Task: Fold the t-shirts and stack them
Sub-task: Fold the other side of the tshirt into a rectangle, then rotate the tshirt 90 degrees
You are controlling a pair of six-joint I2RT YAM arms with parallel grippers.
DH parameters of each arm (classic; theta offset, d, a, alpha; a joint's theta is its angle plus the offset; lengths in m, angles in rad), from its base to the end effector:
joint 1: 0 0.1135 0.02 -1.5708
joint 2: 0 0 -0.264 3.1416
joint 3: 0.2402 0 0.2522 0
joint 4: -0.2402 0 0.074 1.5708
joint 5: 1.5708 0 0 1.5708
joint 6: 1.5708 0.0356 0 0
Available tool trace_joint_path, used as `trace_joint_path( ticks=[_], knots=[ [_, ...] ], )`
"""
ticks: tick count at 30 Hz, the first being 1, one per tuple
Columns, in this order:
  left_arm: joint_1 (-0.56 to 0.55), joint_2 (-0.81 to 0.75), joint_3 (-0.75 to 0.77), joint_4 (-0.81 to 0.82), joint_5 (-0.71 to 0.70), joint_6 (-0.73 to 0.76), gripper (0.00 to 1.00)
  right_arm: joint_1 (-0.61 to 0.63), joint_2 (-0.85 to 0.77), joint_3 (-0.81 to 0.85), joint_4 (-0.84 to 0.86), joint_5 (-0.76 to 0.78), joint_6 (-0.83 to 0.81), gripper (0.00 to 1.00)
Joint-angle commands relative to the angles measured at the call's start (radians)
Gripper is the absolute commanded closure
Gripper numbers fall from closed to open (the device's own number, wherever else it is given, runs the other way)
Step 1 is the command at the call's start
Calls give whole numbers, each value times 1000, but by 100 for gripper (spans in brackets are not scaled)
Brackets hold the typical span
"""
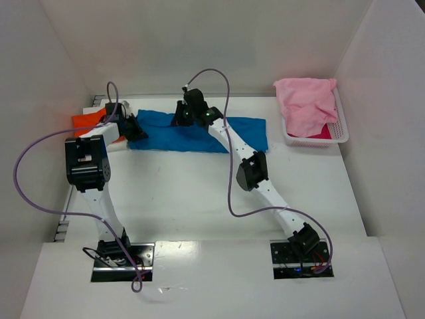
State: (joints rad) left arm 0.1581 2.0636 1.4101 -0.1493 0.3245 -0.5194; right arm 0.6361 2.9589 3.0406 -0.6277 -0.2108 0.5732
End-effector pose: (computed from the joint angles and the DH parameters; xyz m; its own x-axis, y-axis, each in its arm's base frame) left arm 0.4469 0.0597 0.1673 -0.6512 -0.5802 -0.4892 -0.2922 0.7866 -0.5439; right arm 0.4878 0.3695 0.1847 -0.7440 0.1098 -0.6591 -0.3824 0.7389 0.5548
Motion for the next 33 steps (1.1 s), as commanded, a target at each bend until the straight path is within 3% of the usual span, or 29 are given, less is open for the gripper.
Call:
trace_joint_path(
  ticks=[1,5,11,17,20,22,24,26,28,30,33],
  knots=[
    [-17,24,-2,-22,-53,30,100,2,-8,-83,5,116,-48,84],
    [-26,24,-2,-22,-62,30,100,2,-8,-95,-30,184,-72,83],
    [-26,-8,-2,-22,-81,68,100,-40,-88,57,-109,255,-123,83],
    [-26,-39,7,-25,-62,91,100,-114,-398,-44,-96,327,-318,72],
    [-26,-60,7,-12,-36,101,100,-116,-602,-215,-25,331,-470,65],
    [-26,-60,14,-12,-4,110,100,-116,-745,-462,61,327,-567,54],
    [-33,-69,26,-12,20,116,97,-116,-879,-680,162,327,-593,50],
    [-35,-101,26,-12,43,131,92,-116,-1064,-999,379,313,-602,42],
    [-45,-135,16,-12,47,156,86,-116,-1152,-1154,486,295,-585,34],
    [-54,-197,4,-1,47,186,76,-116,-1220,-1277,503,326,-545,33],
    [-71,-284,-21,18,47,214,59,-116,-1279,-1447,503,419,-473,42]
  ],
)
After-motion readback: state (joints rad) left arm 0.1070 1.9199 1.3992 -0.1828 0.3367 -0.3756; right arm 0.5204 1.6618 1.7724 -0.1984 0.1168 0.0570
